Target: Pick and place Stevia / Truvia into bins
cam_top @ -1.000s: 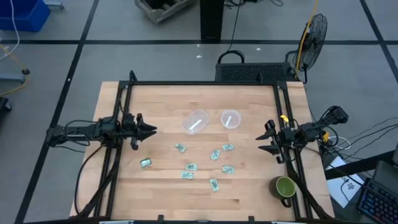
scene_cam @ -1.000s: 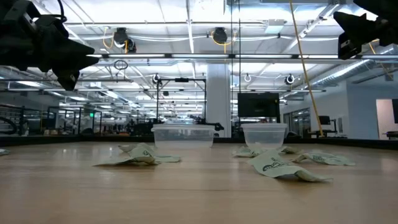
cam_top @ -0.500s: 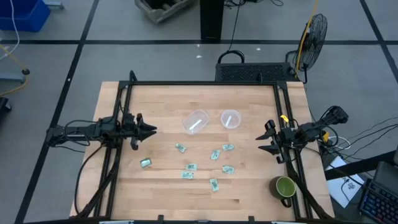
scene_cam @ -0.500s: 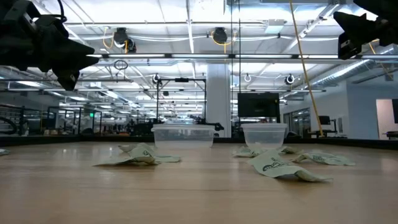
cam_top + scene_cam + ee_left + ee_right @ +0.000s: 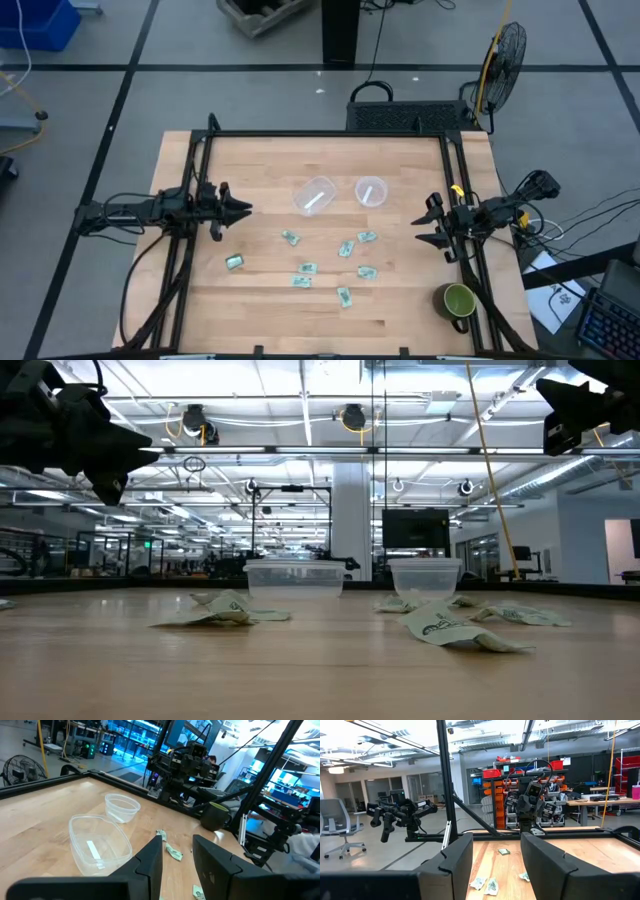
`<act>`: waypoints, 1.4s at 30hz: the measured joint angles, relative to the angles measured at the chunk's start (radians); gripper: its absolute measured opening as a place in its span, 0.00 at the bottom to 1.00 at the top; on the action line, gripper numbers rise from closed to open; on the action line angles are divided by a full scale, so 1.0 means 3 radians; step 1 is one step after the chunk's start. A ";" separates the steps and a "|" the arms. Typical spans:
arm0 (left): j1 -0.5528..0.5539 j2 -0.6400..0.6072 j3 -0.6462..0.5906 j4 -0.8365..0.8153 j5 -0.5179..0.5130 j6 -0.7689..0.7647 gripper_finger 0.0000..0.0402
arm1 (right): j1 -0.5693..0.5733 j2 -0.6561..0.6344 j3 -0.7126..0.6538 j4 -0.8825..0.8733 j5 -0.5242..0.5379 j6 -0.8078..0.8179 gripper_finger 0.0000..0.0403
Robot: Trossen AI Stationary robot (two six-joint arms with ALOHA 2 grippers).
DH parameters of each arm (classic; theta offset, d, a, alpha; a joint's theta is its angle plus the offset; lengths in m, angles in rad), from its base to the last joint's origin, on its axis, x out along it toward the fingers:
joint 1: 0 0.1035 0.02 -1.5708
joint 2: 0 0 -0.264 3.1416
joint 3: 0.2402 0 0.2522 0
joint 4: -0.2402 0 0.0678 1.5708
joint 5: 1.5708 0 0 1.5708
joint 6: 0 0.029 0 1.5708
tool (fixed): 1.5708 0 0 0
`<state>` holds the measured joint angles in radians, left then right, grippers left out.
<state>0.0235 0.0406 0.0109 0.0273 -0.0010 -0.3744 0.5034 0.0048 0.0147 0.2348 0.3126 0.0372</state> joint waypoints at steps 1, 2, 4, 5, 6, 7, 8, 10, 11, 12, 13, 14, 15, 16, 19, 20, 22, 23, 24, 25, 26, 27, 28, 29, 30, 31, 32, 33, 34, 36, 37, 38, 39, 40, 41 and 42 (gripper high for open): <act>0.0001 0.0000 -0.0001 0.0000 0.0000 -0.0001 0.28 | 0.0001 0.0001 0.0000 -0.0001 0.0000 -0.0001 0.40; 0.0000 0.0001 0.0000 0.0000 0.0000 0.0000 0.28 | 0.0001 0.0001 0.0000 0.0000 0.0000 -0.0001 0.40; 0.0001 0.0000 -0.0001 0.0000 0.0000 -0.0001 0.28 | 0.0001 0.0001 0.0000 -0.0001 0.0000 0.0000 0.40; 0.0000 0.0000 0.0000 0.0000 0.0000 0.0000 0.28 | 0.0001 0.0000 0.0000 -0.0001 0.0000 -0.0001 0.40; 0.0000 0.0000 -0.0001 0.0000 0.0000 -0.0001 0.28 | 0.0001 0.0000 0.0000 -0.0001 0.0000 -0.0001 0.40; 0.0000 0.0000 0.0000 0.0000 0.0000 0.0000 0.28 | 0.0000 0.0000 0.0000 0.0000 0.0000 -0.0001 0.40; 0.0001 0.0000 -0.0001 0.0000 0.0000 0.0000 0.28 | 0.0001 0.0000 0.0000 0.0000 0.0000 -0.0001 0.40; 0.0000 0.0000 -0.0001 0.0000 0.0000 0.0000 0.28 | 0.0001 0.0001 0.0000 0.0000 0.0000 0.0000 0.40; 0.0000 0.0000 0.0000 0.0000 0.0000 0.0000 0.28 | 0.0000 0.0001 0.0000 0.0000 0.0000 -0.0001 0.40; 0.0001 0.0000 -0.0001 0.0000 0.0000 0.0000 0.28 | 0.0000 0.0001 0.0000 0.0000 0.0000 -0.0001 0.40; 0.0001 0.0000 0.0000 0.0000 0.0000 0.0000 0.28 | 0.0001 0.0001 0.0000 0.0000 0.0000 -0.0001 0.40; 0.0000 0.0000 0.0000 0.0001 0.0000 0.0000 0.28 | 0.0000 0.0001 0.0000 0.0000 0.0000 -0.0001 0.40; 0.0001 0.0000 -0.0001 0.0000 0.0000 0.0000 0.28 | 0.0001 0.0001 0.0000 -0.0001 0.0000 -0.0001 0.40; 0.0000 0.0000 -0.0001 0.0000 0.0000 0.0000 0.28 | 0.0001 0.0000 0.0000 -0.0001 0.0000 -0.0001 0.40; 0.0000 0.0000 -0.0001 0.0000 0.0000 -0.0001 0.28 | 0.0001 0.0001 0.0000 -0.0001 0.0000 -0.0001 0.40; 0.0001 0.0001 -0.0001 0.0000 0.0000 0.0000 0.28 | 0.0001 0.0000 0.0000 -0.0001 0.0000 -0.0001 0.40; 0.0000 0.0001 0.0000 0.0004 -0.0012 0.0022 0.28 | 0.0001 0.0001 0.0000 0.0000 0.0006 -0.0142 0.40; 0.0000 0.0001 -0.0001 0.0018 -0.0057 0.0067 0.28 | 0.0001 0.0000 0.0000 0.0000 0.0005 -0.0218 0.40; 0.0000 0.0000 0.0000 0.0050 -0.0125 0.0084 0.28 | 0.0001 0.0001 0.0000 0.0001 -0.0001 -0.0267 0.40; 0.0000 0.0001 -0.0001 0.0108 -0.0186 0.0067 0.28 | 0.0000 0.0000 0.0000 0.0001 -0.0006 -0.0269 0.40; 0.0000 0.0000 -0.0001 0.0179 -0.0203 -0.0027 0.28 | 0.0001 0.0001 0.0000 0.0000 -0.0006 -0.0231 0.40; 0.0001 0.0000 -0.0001 0.0248 -0.0205 -0.0142 0.28 | 0.0001 0.0000 0.0000 0.0000 -0.0008 -0.0127 0.40; 0.0000 0.0000 -0.0001 0.0304 -0.0202 -0.0261 0.28 | 0.0001 0.0000 0.0000 0.0000 -0.0009 0.0025 0.40; 0.0000 0.0000 -0.0001 0.0355 -0.0199 -0.0345 0.28 | 0.0001 0.0001 0.0000 0.0001 -0.0009 0.0187 0.40; 0.0000 0.0000 -0.0001 0.0397 -0.0190 -0.0395 0.28 | 0.0001 0.0001 0.0000 0.0005 -0.0008 0.0333 0.39; 0.0000 0.0000 -0.0001 0.0438 -0.0181 -0.0426 0.28 | 0.0001 0.0001 0.0000 0.0017 -0.0006 0.0444 0.39; 0.0000 0.0000 0.0000 0.0478 -0.0174 -0.0444 0.28 | 0.0001 0.0001 0.0000 0.0050 -0.0005 0.0521 0.39; 0.0000 0.0000 -0.0001 0.0521 -0.0174 -0.0446 0.28 | 0.0001 0.0001 0.0000 0.0097 -0.0003 0.0553 0.39; 0.0000 0.0000 -0.0001 0.0565 -0.0174 -0.0446 0.28 | 0.0001 0.0001 0.0000 0.0163 0.0015 0.0528 0.39; 0.0000 0.0000 -0.0001 0.0621 -0.0174 -0.0447 0.28 | 0.0001 0.0000 0.0000 0.0314 0.0084 0.0395 0.39; 0.0000 0.0000 -0.0001 0.0627 -0.0174 -0.0439 0.28 | 0.0000 -0.0001 0.0000 0.0355 0.0088 0.0335 0.39; 0.0000 0.0000 0.0000 0.0623 -0.0174 -0.0413 0.28 | 0.0001 -0.0001 0.0000 0.0355 0.0088 0.0266 0.39; 0.0000 0.0000 -0.0001 0.0610 -0.0173 -0.0396 0.28 | 0.0001 0.0001 0.0000 0.0339 0.0089 0.0207 0.39; 0.0000 0.0000 0.0000 0.0597 -0.0173 -0.0402 0.28 | 0.0001 0.0001 0.0000 0.0315 0.0095 0.0160 0.39; 0.0000 0.0000 -0.0001 0.0591 -0.0173 -0.0445 0.28 | 0.0001 0.0001 0.0000 0.0307 0.0140 0.0118 0.39; 0.0000 0.0001 -0.0001 0.0595 -0.0173 -0.0487 0.28 | 0.0001 0.0001 0.0000 0.0303 0.0213 0.0086 0.39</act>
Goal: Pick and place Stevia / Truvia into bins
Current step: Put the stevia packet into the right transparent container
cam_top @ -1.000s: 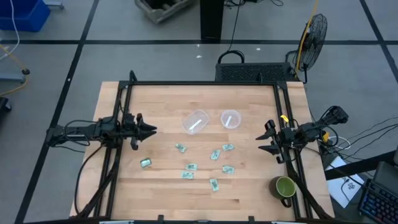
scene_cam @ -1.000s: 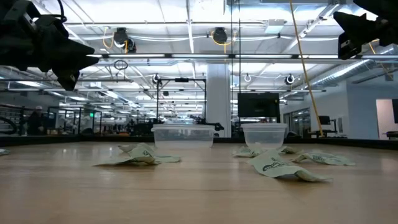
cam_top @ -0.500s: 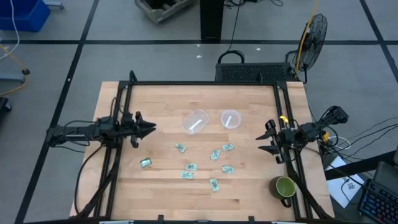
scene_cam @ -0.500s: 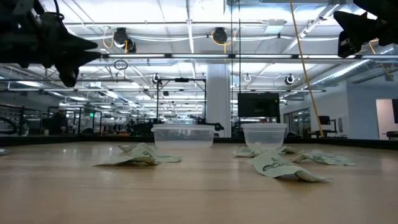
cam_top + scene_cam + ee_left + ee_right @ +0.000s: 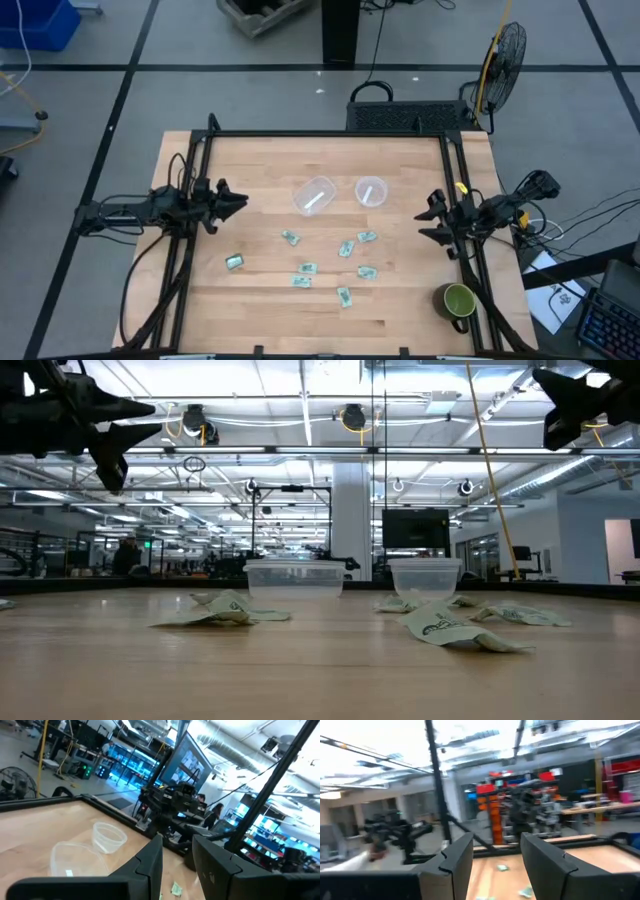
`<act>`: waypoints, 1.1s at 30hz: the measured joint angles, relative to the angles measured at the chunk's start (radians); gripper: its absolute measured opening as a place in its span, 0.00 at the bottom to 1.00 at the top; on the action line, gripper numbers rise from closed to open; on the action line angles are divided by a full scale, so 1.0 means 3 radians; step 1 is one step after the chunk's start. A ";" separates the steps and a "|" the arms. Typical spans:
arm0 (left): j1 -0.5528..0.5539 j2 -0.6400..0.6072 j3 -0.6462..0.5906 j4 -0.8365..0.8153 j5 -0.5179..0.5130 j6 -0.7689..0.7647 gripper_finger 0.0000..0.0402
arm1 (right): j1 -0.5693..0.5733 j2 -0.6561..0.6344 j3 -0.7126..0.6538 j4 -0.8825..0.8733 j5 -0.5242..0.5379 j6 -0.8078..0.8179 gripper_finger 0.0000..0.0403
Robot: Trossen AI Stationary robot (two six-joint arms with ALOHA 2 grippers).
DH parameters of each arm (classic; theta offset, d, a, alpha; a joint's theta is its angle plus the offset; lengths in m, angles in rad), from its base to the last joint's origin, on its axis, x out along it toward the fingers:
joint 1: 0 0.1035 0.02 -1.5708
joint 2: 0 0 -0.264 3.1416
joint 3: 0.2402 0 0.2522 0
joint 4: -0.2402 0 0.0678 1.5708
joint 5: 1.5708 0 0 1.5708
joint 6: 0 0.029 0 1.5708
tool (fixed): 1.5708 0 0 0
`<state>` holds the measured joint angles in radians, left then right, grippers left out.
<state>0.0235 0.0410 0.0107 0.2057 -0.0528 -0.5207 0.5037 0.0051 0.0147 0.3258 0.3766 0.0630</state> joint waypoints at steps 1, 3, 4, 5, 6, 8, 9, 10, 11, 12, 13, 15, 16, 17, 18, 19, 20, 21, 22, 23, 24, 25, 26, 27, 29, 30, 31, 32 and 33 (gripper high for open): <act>0.0000 -0.0001 -0.0001 0.0006 -0.0001 -0.0026 0.28 | 0.0000 0.0000 0.0000 -0.0002 0.0089 -0.0002 0.39; -0.0001 0.0000 -0.0001 0.0024 -0.0077 0.0008 0.28 | -0.0008 -0.0001 0.0000 -0.0038 0.0183 -0.0112 0.39; 0.0000 0.0000 -0.0001 0.0031 -0.0170 0.0032 0.28 | -0.0016 0.0010 0.0000 -0.0083 0.0208 -0.0267 0.39; 0.0000 0.0000 0.0001 0.0027 -0.0266 0.0044 0.28 | -0.0020 0.0024 0.0000 -0.0152 0.0190 -0.0377 0.39; 0.0000 0.0000 0.0000 0.0019 -0.0349 0.0057 0.28 | -0.0020 0.0038 0.0000 -0.0240 0.0142 -0.0439 0.39; 0.0001 0.0000 0.0000 0.0025 -0.0418 0.0059 0.28 | -0.0024 0.0108 0.0005 -0.0265 0.0158 -0.0489 0.39; 0.0001 -0.0001 -0.0001 0.0031 -0.0438 0.0058 0.28 | -0.0024 0.0148 0.0032 -0.0256 0.0191 -0.0516 0.38; 0.0001 -0.0001 0.0001 0.0033 -0.0463 0.0065 0.28 | -0.0024 0.0194 0.0083 -0.0250 0.0226 -0.0545 0.38; 0.0000 0.0000 -0.0001 0.0048 -0.0520 0.0083 0.28 | -0.0024 0.0262 0.0148 -0.0255 0.0233 -0.0594 0.37; 0.0001 0.0000 -0.0001 0.0073 -0.0609 0.0108 0.28 | -0.0024 0.0347 0.0195 -0.0267 0.0259 -0.0661 0.37; 0.0001 0.0000 -0.0001 0.0106 -0.0705 0.0150 0.28 | -0.0024 0.0464 0.0277 -0.0323 0.0339 -0.0743 0.36; 0.0001 0.0000 0.0000 0.0165 -0.0826 0.0193 0.28 | -0.0024 0.0750 0.0541 -0.0254 0.0502 -0.0944 0.35; 0.0001 0.0000 -0.0001 0.0204 -0.0853 0.0190 0.28 | -0.0025 0.0912 0.0682 -0.0229 0.0570 -0.1047 0.35; 0.0001 0.0000 -0.0001 0.0246 -0.0851 0.0179 0.28 | -0.0028 0.1102 0.0827 -0.0240 0.0603 -0.1130 0.35; 0.0001 0.0000 0.0000 0.0300 -0.0831 0.0172 0.28 | -0.0027 0.1317 0.0970 -0.0297 0.0599 -0.1180 0.35; 0.0001 0.0000 0.0001 0.0351 -0.0767 0.0179 0.28 | -0.0033 0.1528 0.1097 -0.0405 0.0596 -0.1191 0.35; 0.0001 0.0000 0.0001 0.0401 -0.0698 0.0215 0.28 | -0.0051 0.1745 0.1220 -0.0537 0.0585 -0.1166 0.36; 0.0001 0.0001 0.0000 0.0436 -0.0633 0.0283 0.28 | -0.0075 0.1956 0.1345 -0.0662 0.0571 -0.1066 0.36; 0.0001 0.0003 -0.0001 0.0486 -0.0578 0.0372 0.28 | -0.0102 0.2154 0.1445 -0.0797 0.0562 -0.0930 0.37; 0.0001 0.0012 -0.0001 0.0560 -0.0523 0.0471 0.28 | -0.0132 0.2338 0.1503 -0.0960 0.0519 -0.0801 0.38; 0.0001 0.0030 -0.0001 0.0646 -0.0495 0.0558 0.28 | -0.0160 0.2519 0.1516 -0.1077 0.0454 -0.0691 0.38; 0.0001 0.0041 0.0001 0.0713 -0.0465 0.0645 0.28 | -0.0191 0.2686 0.1513 -0.1124 0.0391 -0.0608 0.40; 0.0001 0.0055 0.0000 0.0777 -0.0396 0.0733 0.28 | -0.0219 0.2846 0.1512 -0.1119 0.0346 -0.0539 0.41; 0.0001 0.0086 0.0005 0.0842 -0.0321 0.0819 0.28 | -0.0253 0.2974 0.1512 -0.1091 0.0302 -0.0489 0.42; 0.0000 0.0143 0.0068 0.0810 -0.0251 0.0956 0.28 | -0.0335 0.3158 0.1517 -0.0955 0.0302 -0.0379 0.45; 0.0000 0.0183 0.0116 0.0766 -0.0249 0.1013 0.28 | -0.0386 0.3247 0.1522 -0.0922 0.0291 -0.0276 0.47; 0.0001 0.0245 0.0183 0.0722 -0.0255 0.1076 0.28 | -0.0445 0.3329 0.1520 -0.0919 0.0212 -0.0167 0.49; 0.0001 0.0310 0.0261 0.0652 -0.0259 0.1155 0.28 | -0.0502 0.3399 0.1503 -0.0920 0.0099 -0.0075 0.51; 0.0001 0.0381 0.0350 0.0553 -0.0261 0.1241 0.28 | -0.0561 0.3465 0.1484 -0.0917 -0.0046 -0.0010 0.52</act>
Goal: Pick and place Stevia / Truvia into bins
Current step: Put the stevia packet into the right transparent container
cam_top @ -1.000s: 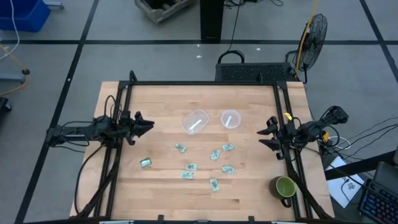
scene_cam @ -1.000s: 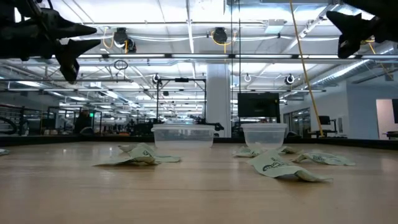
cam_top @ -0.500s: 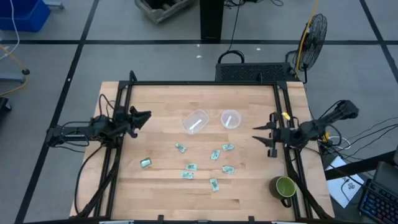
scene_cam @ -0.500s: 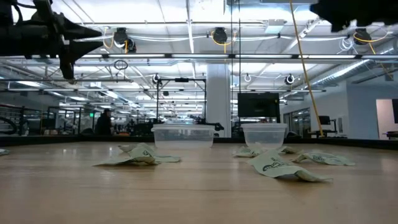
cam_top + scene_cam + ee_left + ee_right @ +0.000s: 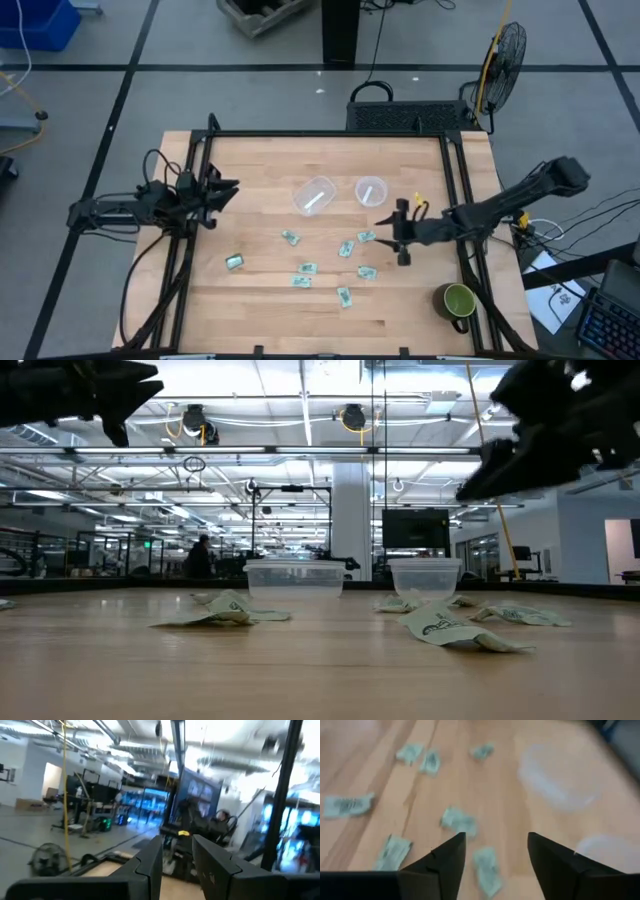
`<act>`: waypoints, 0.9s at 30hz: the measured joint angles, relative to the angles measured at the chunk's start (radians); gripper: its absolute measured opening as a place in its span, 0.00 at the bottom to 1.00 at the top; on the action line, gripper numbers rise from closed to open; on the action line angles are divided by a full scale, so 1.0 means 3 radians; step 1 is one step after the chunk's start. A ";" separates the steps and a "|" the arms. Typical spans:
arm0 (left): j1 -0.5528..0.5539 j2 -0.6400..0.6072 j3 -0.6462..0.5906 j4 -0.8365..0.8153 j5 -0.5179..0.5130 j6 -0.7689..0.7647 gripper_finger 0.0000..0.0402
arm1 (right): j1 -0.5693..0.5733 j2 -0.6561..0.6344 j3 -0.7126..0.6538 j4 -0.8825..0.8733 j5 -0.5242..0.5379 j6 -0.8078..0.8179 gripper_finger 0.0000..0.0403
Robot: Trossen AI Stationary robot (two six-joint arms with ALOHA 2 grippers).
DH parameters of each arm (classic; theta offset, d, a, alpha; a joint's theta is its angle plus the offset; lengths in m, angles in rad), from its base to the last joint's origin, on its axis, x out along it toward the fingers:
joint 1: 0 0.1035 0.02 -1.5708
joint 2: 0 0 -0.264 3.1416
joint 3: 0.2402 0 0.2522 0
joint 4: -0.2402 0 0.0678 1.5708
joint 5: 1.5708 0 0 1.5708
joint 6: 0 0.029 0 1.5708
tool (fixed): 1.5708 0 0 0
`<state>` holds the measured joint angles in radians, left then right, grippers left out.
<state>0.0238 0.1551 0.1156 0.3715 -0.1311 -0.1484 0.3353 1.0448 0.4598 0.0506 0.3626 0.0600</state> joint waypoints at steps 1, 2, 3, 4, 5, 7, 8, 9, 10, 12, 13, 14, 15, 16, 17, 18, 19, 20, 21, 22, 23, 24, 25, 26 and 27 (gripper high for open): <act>0.0000 0.0085 0.0116 -0.0108 -0.0001 0.0073 0.28 | -0.0052 0.0062 -0.0017 0.0046 -0.0127 0.0028 0.54; 0.0000 0.0194 0.0256 -0.0224 -0.0001 0.0130 0.28 | -0.0100 0.0120 -0.0038 0.0138 -0.0240 0.0048 0.55; -0.0001 0.0309 0.0407 -0.0345 -0.0002 0.0154 0.28 | -0.0144 0.0167 -0.0064 0.0237 -0.0322 0.0050 0.57; 0.0000 0.0430 0.0563 -0.0493 -0.0013 0.0164 0.28 | -0.0190 0.0218 -0.0095 0.0326 -0.0382 0.0048 0.58; 0.0000 0.0562 0.0723 -0.0649 -0.0026 0.0165 0.28 | -0.0239 0.0279 -0.0127 0.0408 -0.0436 0.0032 0.59; -0.0002 0.0860 0.1037 -0.0913 -0.0027 0.0162 0.28 | -0.0342 0.0393 -0.0195 0.0502 -0.0517 0.0024 0.60; -0.0004 0.1014 0.1180 -0.1015 -0.0028 0.0140 0.28 | -0.0394 0.0448 -0.0234 0.0543 -0.0545 0.0040 0.61; -0.0004 0.1150 0.1309 -0.1105 -0.0029 0.0135 0.28 | -0.0441 0.0506 -0.0263 0.0586 -0.0586 0.0058 0.61; -0.0006 0.1283 0.1413 -0.1177 -0.0027 0.0129 0.28 | -0.0484 0.0562 -0.0299 0.0634 -0.0605 0.0080 0.61; -0.0006 0.1533 0.1597 -0.1206 -0.0028 0.0142 0.28 | -0.0559 0.0673 -0.0378 0.0749 -0.0606 0.0090 0.61; -0.0006 0.1636 0.1668 -0.1206 -0.0029 0.0164 0.28 | -0.0586 0.0725 -0.0410 0.0825 -0.0612 0.0082 0.61; -0.0006 0.1726 0.1727 -0.1210 -0.0030 0.0200 0.28 | -0.0608 0.0776 -0.0431 0.0924 -0.0636 0.0053 0.61; -0.0006 0.1819 0.1792 -0.1206 -0.0031 0.0247 0.28 | -0.0637 0.0823 -0.0445 0.1040 -0.0697 0.0016 0.61; -0.0006 0.1899 0.1842 -0.1193 -0.0032 0.0292 0.28 | -0.0657 0.0870 -0.0459 0.1138 -0.0765 0.0001 0.61; -0.0006 0.1968 0.1876 -0.1199 -0.0032 0.0318 0.28 | -0.0681 0.0923 -0.0466 0.1183 -0.0807 -0.0009 0.61; -0.0006 0.2026 0.1910 -0.1201 -0.0033 0.0321 0.28 | -0.0707 0.0988 -0.0469 0.1193 -0.0842 -0.0025 0.61; -0.0006 0.2083 0.1938 -0.1170 -0.0032 0.0307 0.28 | -0.0733 0.1053 -0.0472 0.1209 -0.0854 -0.0047 0.61; -0.0009 0.2132 0.1960 -0.1105 -0.0026 0.0266 0.28 | -0.0759 0.1116 -0.0476 0.1262 -0.0863 -0.0069 0.61; -0.0019 0.2169 0.1976 -0.1019 -0.0016 0.0238 0.28 | -0.0785 0.1180 -0.0477 0.1349 -0.0873 -0.0087 0.61; -0.0027 0.2195 0.1982 -0.0931 -0.0009 0.0232 0.28 | -0.0807 0.1240 -0.0474 0.1449 -0.0875 -0.0111 0.62; -0.0036 0.2221 0.1984 -0.0831 -0.0007 0.0254 0.28 | -0.0825 0.1303 -0.0470 0.1525 -0.0875 -0.0142 0.62; -0.0049 0.2239 0.1984 -0.0738 -0.0004 0.0299 0.28 | -0.0845 0.1365 -0.0470 0.1578 -0.0878 -0.0159 0.62; -0.0062 0.2254 0.1984 -0.0679 -0.0001 0.0346 0.28 | -0.0862 0.1428 -0.0470 0.1618 -0.0885 -0.0169 0.62; -0.0073 0.2258 0.1984 -0.0635 0.0000 0.0389 0.28 | -0.0881 0.1491 -0.0471 0.1685 -0.0935 -0.0170 0.62; -0.0088 0.2258 0.1984 -0.0597 0.0000 0.0418 0.28 | -0.0901 0.1551 -0.0471 0.1770 -0.0997 -0.0167 0.62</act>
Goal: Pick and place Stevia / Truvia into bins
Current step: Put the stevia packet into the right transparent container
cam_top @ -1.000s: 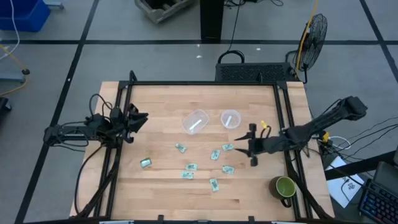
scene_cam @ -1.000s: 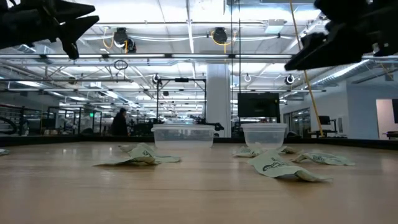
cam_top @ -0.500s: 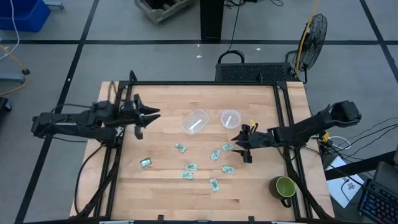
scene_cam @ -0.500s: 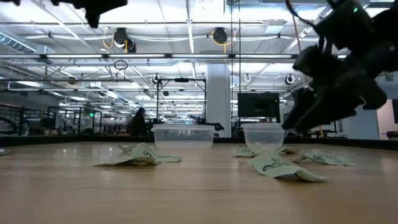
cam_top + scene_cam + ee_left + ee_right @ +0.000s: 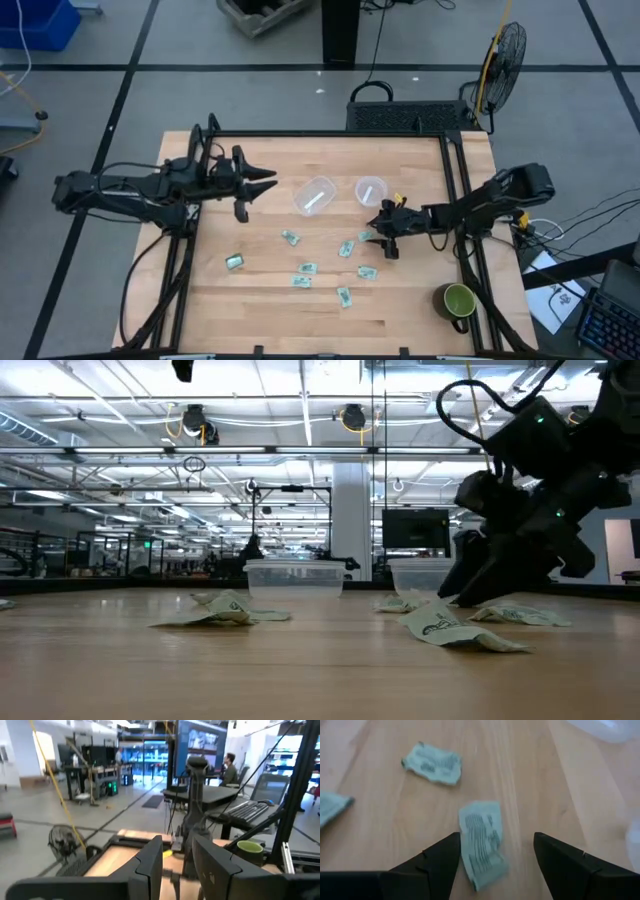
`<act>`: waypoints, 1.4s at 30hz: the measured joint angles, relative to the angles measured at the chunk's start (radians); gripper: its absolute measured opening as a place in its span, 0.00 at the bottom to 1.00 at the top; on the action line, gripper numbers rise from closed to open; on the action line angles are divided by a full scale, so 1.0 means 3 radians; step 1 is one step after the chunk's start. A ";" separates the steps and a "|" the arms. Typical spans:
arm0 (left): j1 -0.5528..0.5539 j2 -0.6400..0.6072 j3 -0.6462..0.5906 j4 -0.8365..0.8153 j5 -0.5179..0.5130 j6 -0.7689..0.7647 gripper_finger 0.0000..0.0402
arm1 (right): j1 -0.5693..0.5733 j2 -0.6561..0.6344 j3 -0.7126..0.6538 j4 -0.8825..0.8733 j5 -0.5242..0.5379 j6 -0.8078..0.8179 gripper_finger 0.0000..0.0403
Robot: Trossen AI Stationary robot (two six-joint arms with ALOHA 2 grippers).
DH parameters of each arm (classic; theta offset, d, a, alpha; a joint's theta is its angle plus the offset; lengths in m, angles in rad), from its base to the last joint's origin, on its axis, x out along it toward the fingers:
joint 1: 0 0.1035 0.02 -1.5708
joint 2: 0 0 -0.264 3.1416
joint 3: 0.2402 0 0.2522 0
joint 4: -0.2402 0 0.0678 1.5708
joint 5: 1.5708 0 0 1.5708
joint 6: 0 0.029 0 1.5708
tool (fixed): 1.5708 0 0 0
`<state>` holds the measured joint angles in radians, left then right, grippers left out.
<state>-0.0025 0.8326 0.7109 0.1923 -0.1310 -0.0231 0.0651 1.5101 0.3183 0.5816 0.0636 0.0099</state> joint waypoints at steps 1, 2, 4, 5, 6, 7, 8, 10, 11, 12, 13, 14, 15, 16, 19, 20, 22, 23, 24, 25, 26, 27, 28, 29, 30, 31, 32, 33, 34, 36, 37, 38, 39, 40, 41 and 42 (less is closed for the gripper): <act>-0.0008 -0.0002 0.0001 0.0020 0.0000 0.0011 0.28 | -0.0015 0.0068 0.0003 0.0075 -0.0065 0.0022 0.62; -0.0019 -0.0005 0.0001 0.0026 0.0000 0.0011 0.28 | -0.0024 0.0120 0.0004 0.0127 -0.0107 0.0047 0.62; -0.0035 -0.0007 0.0001 0.0024 -0.0001 0.0005 0.28 | -0.0029 0.0225 0.0005 0.0202 -0.0128 0.0057 0.62; -0.0043 -0.0006 0.0001 0.0023 -0.0001 -0.0003 0.28 | -0.0029 0.0273 0.0006 0.0209 -0.0117 0.0053 0.62; -0.0049 -0.0006 0.0001 0.0023 -0.0001 -0.0001 0.28 | -0.0031 0.0311 0.0008 0.0216 -0.0112 0.0050 0.61; -0.0059 -0.0008 0.0001 0.0025 -0.0001 0.0001 0.28 | -0.0031 0.0334 0.0009 0.0216 -0.0112 0.0049 0.61; -0.0065 -0.0008 0.0001 0.0024 -0.0001 0.0001 0.28 | -0.0031 0.0352 0.0009 0.0217 -0.0112 0.0052 0.59; -0.0073 -0.0008 0.0001 0.0019 -0.0001 0.0000 0.28 | -0.0029 0.0370 0.0011 0.0218 -0.0111 0.0070 0.56; -0.0075 -0.0008 0.0001 0.0018 0.0000 0.0000 0.28 | -0.0029 0.0371 0.0013 0.0212 -0.0112 0.0076 0.53; -0.0075 -0.0008 0.0001 0.0020 -0.0001 -0.0005 0.28 | -0.0029 0.0372 0.0013 0.0204 -0.0112 0.0075 0.50; -0.0075 -0.0008 0.0001 0.0020 -0.0001 -0.0018 0.28 | -0.0029 0.0374 0.0013 0.0198 -0.0109 0.0067 0.48; -0.0075 -0.0008 0.0001 0.0020 -0.0001 -0.0019 0.28 | -0.0028 0.0376 0.0012 0.0195 -0.0073 0.0067 0.45; -0.0075 -0.0008 0.0001 0.0019 0.0000 -0.0019 0.28 | -0.0026 0.0377 0.0011 0.0194 -0.0018 0.0074 0.41; -0.0075 -0.0008 0.0001 0.0020 -0.0001 -0.0020 0.28 | -0.0023 0.0378 0.0011 0.0192 0.0034 0.0079 0.38; -0.0075 -0.0008 0.0001 0.0020 -0.0001 -0.0027 0.28 | -0.0023 0.0382 0.0010 0.0237 0.0095 0.0080 0.28; -0.0075 -0.0008 0.0001 0.0019 -0.0001 -0.0028 0.28 | -0.0023 0.0383 0.0008 0.0285 0.0099 0.0078 0.24; -0.0075 -0.0008 0.0001 0.0020 -0.0001 -0.0042 0.28 | -0.0026 0.0387 0.0004 0.0416 0.0107 0.0077 0.17; -0.0075 -0.0008 0.0001 0.0020 -0.0001 -0.0052 0.28 | -0.0015 0.0377 0.0002 0.0504 0.0121 0.0081 0.14; -0.0075 -0.0008 0.0001 0.0020 -0.0001 -0.0072 0.28 | 0.0002 0.0350 -0.0004 0.0578 0.0149 0.0081 0.11; -0.0077 -0.0008 0.0001 0.0020 -0.0001 -0.0093 0.28 | 0.0010 0.0313 -0.0015 0.0658 0.0157 0.0070 0.08; -0.0078 -0.0008 0.0001 0.0020 -0.0001 -0.0118 0.28 | 0.0020 0.0253 -0.0015 0.0755 0.0167 0.0019 0.05; -0.0078 -0.0008 0.0001 0.0020 -0.0001 -0.0128 0.28 | 0.0026 0.0167 -0.0007 0.0840 0.0193 -0.0067 0.03; -0.0078 -0.0008 0.0001 0.0020 -0.0001 -0.0128 0.28 | 0.0028 0.0061 -0.0001 0.0887 0.0234 -0.0161 0.01; -0.0078 -0.0008 0.0001 0.0021 -0.0001 -0.0128 0.28 | 0.0030 -0.0050 0.0001 0.0894 0.0330 -0.0253 0.01; -0.0078 -0.0008 0.0001 0.0021 -0.0001 -0.0128 0.28 | 0.0023 -0.0149 0.0000 0.0883 0.0489 -0.0343 0.02; -0.0078 -0.0008 0.0001 0.0021 -0.0001 -0.0128 0.28 | -0.0002 -0.0252 -0.0001 0.0867 0.0669 -0.0428 0.03; -0.0078 -0.0008 0.0001 0.0021 -0.0001 -0.0128 0.28 | -0.0029 -0.0368 -0.0001 0.0862 0.0846 -0.0506 0.03; -0.0078 -0.0008 0.0001 0.0021 -0.0001 -0.0128 0.28 | -0.0068 -0.0488 -0.0001 0.0863 0.1012 -0.0577 0.04; -0.0078 -0.0008 0.0001 0.0021 -0.0001 -0.0128 0.28 | -0.0122 -0.0602 0.0000 0.0846 0.1157 -0.0645 0.05; -0.0078 -0.0008 0.0001 0.0021 -0.0001 -0.0128 0.28 | -0.0264 -0.0795 0.0002 0.0672 0.1416 -0.0708 0.05; -0.0076 -0.0008 0.0001 0.0021 -0.0001 -0.0128 0.28 | -0.0357 -0.0866 0.0001 0.0558 0.1526 -0.0687 0.05; -0.0076 -0.0008 0.0001 0.0021 -0.0001 -0.0130 0.28 | -0.0467 -0.0924 0.0001 0.0447 0.1557 -0.0629 0.05; -0.0076 -0.0008 0.0001 0.0022 -0.0001 -0.0131 0.28 | -0.0566 -0.0976 0.0001 0.0340 0.1519 -0.0536 0.05; -0.0076 -0.0008 0.0001 0.0021 -0.0001 -0.0131 0.28 | -0.0671 -0.1007 0.0001 0.0236 0.1401 -0.0421 0.05; -0.0076 -0.0008 0.0001 0.0022 -0.0001 -0.0131 0.28 | -0.0767 -0.1020 0.0001 0.0125 0.1221 -0.0311 0.05; -0.0075 -0.0008 0.0000 0.0022 -0.0001 -0.0132 0.28 | -0.0853 -0.1018 0.0001 0.0006 0.1028 -0.0218 0.05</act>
<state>-0.0250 0.8303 0.7109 0.1989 -0.1314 -0.0627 -0.1909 1.2047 0.3187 0.5835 0.3721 -0.0554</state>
